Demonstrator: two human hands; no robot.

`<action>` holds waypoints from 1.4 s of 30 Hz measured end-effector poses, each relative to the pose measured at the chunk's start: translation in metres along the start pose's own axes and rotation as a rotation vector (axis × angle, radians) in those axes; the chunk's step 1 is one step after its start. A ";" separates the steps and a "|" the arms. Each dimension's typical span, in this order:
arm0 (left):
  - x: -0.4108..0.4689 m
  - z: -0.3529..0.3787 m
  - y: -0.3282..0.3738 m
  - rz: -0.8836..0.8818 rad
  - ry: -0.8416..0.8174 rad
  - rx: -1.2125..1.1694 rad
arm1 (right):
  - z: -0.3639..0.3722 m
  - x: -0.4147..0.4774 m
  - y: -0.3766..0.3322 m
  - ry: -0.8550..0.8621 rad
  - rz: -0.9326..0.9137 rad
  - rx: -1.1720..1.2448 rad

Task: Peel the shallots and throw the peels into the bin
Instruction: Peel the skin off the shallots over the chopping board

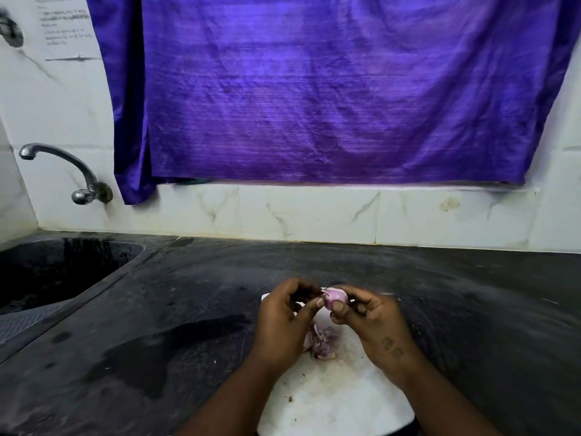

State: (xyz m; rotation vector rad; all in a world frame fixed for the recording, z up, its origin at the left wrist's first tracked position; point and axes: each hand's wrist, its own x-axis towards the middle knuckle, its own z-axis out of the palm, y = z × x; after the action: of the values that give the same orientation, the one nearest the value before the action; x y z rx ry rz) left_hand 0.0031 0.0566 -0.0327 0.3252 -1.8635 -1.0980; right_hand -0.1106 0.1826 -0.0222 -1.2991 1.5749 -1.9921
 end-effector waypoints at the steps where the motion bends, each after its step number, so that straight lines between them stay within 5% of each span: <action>1: 0.000 0.000 -0.001 -0.016 0.001 -0.013 | 0.000 0.000 0.001 -0.002 -0.002 0.002; 17: 0.000 0.007 -0.006 -0.148 -0.129 -0.187 | -0.002 0.003 0.020 0.074 -0.117 -0.215; 23: -0.004 0.008 0.005 -0.118 -0.152 -0.140 | -0.024 0.012 0.017 0.301 -0.169 -0.347; 31: -0.004 0.002 0.000 0.035 0.026 0.099 | -0.006 0.004 0.013 0.116 -0.166 -0.063; 42: -0.005 0.000 0.007 0.163 0.086 0.237 | -0.003 0.004 0.014 0.069 -0.137 -0.097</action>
State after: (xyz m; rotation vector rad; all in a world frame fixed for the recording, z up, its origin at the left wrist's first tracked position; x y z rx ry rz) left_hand 0.0072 0.0631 -0.0297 0.3434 -1.9092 -0.7442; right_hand -0.1189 0.1767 -0.0323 -1.4248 1.6751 -2.0858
